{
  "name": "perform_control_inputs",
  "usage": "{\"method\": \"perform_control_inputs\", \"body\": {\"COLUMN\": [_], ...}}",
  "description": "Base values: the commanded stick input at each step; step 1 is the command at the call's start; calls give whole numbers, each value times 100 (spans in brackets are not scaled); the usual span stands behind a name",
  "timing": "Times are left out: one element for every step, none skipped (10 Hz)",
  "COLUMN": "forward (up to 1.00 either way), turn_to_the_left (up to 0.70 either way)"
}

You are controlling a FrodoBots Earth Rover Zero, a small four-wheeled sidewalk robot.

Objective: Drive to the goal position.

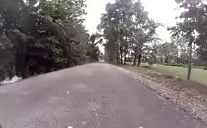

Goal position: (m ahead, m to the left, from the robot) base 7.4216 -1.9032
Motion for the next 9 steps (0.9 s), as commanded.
{"method": "perform_control_inputs", "body": {"forward": [6,6,6,6,6,6,6,6,6], "turn_to_the_left": [1,1,1,1,1,1,1,1,1]}}
